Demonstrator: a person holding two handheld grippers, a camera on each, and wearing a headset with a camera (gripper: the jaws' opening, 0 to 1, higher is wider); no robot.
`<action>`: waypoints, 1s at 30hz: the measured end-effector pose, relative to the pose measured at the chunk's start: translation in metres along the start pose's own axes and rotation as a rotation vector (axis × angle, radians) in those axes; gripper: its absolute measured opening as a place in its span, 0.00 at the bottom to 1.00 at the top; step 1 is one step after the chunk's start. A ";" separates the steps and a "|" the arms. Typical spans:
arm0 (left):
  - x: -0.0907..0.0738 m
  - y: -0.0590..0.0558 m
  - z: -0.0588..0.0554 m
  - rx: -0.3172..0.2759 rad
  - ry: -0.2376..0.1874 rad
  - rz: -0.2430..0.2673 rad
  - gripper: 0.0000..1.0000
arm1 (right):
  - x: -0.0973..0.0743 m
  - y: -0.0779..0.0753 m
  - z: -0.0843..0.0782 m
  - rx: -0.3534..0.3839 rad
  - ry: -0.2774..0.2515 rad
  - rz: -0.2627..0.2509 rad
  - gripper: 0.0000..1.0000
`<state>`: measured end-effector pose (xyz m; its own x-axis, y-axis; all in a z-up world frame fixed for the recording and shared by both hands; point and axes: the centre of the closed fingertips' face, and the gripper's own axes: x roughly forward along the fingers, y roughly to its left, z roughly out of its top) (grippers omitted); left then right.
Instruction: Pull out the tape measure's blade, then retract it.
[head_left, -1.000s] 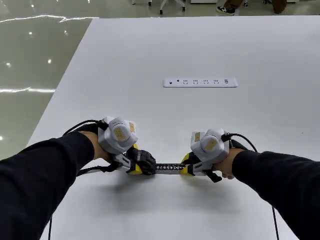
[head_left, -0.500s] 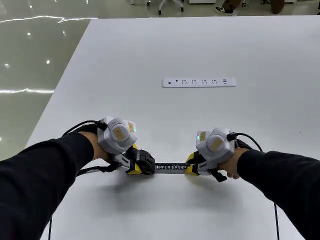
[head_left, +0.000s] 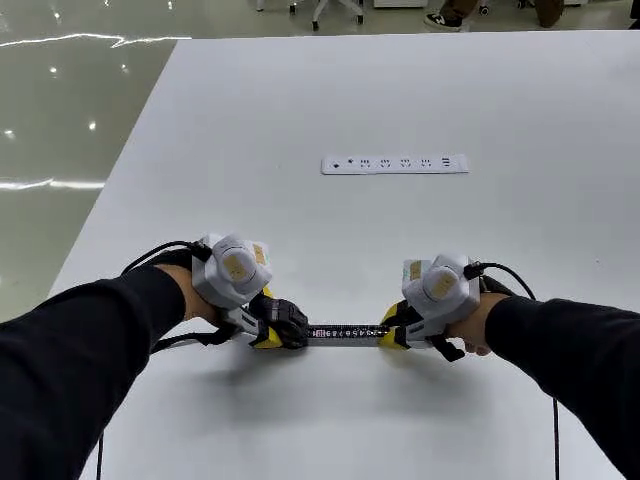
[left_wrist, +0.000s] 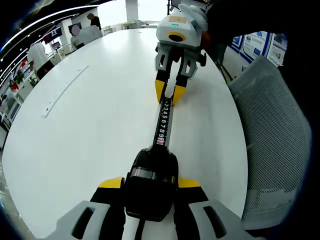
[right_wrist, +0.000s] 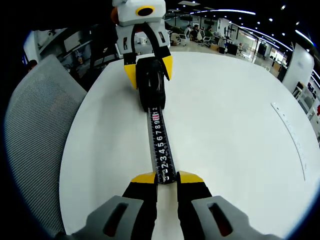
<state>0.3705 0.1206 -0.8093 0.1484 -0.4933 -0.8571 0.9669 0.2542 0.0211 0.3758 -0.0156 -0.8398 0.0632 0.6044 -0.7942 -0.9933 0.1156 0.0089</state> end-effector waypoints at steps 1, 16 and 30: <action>0.000 0.000 0.000 0.000 -0.001 0.001 0.33 | 0.000 0.001 -0.001 0.001 0.000 0.000 0.09; 0.000 0.001 -0.001 -0.011 -0.005 0.007 0.34 | -0.010 -0.002 -0.014 0.018 0.009 0.001 0.09; 0.001 0.001 0.000 -0.010 -0.006 0.007 0.34 | -0.020 -0.002 -0.027 0.035 0.017 -0.008 0.09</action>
<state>0.3713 0.1204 -0.8100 0.1560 -0.4963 -0.8540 0.9639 0.2654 0.0218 0.3744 -0.0491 -0.8405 0.0691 0.5896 -0.8047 -0.9887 0.1483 0.0237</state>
